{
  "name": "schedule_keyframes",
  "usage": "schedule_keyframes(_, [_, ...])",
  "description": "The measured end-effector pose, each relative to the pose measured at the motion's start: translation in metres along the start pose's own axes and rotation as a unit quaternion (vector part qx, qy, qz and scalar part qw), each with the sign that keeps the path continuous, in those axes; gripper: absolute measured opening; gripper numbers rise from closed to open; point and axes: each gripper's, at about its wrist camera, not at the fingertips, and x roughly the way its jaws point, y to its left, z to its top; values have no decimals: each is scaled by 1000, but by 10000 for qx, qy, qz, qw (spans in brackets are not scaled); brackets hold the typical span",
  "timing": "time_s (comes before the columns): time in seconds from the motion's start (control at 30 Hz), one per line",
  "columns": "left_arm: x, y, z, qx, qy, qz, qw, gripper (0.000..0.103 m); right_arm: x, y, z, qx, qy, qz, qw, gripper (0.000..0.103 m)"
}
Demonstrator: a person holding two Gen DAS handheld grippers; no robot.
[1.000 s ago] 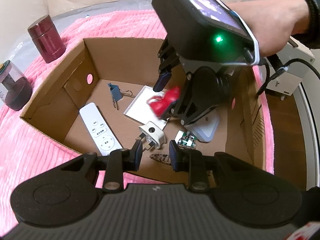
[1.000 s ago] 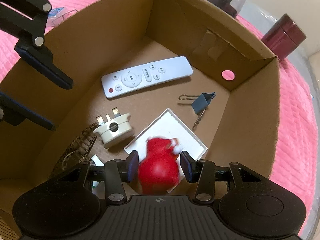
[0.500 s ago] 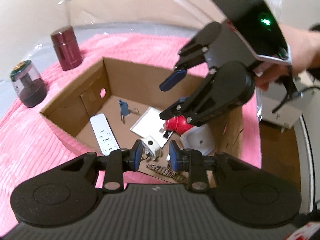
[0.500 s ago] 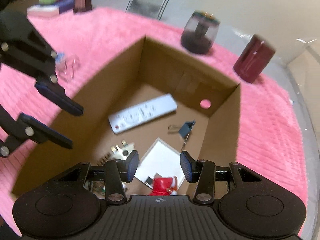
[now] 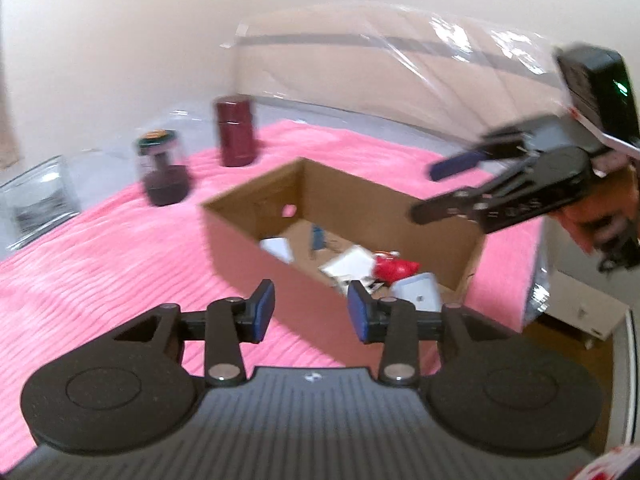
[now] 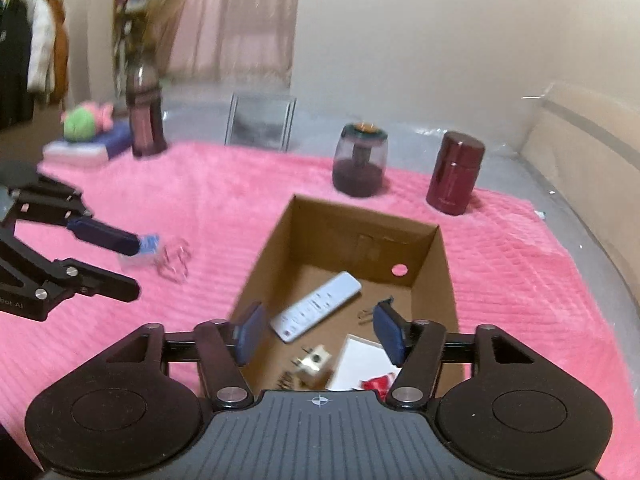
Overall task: Organize rigid objects
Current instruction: 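Move both tools back toward the plastic box and wire holder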
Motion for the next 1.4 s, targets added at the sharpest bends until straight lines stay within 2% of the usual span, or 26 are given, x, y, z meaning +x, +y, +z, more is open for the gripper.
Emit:
schedule_keyframes(0.07, [-20,8,-12,-132,-116,259,9995,52,-7,9,-6,231,-180,93,9995,66])
schedule_keyframes(0.17, [-47,20,-31,-358,-200,614,9973,59,-16,26,-16,628,-374,244,9970,68])
schedule_keyframes(0.27, [-72,32,-54,-658,-261,836,9940,72,-20,49,-25,806,-437,425,9949,69])
schedule_keyframes(0.4, [-97,47,-82,-996,-284,1229,9870,79,-24,79,-35,977,-488,602,9922,70])
schedule_keyframes(0.53, [-117,65,-113,-1459,-275,1526,9771,81,-23,105,-43,961,-454,708,9918,72])
schedule_keyframes(0.7, [-132,74,-141,-1692,-162,1812,9687,83,-16,133,-53,838,-357,767,9929,73])
schedule_keyframes(1.17, [-140,81,-176,-1961,-7,1949,9610,86,8,178,-59,656,-172,960,9931,74])
schedule_keyframes(1.4, [-131,96,-181,-1959,-72,2117,9575,86,39,190,-59,631,-16,982,9932,77])
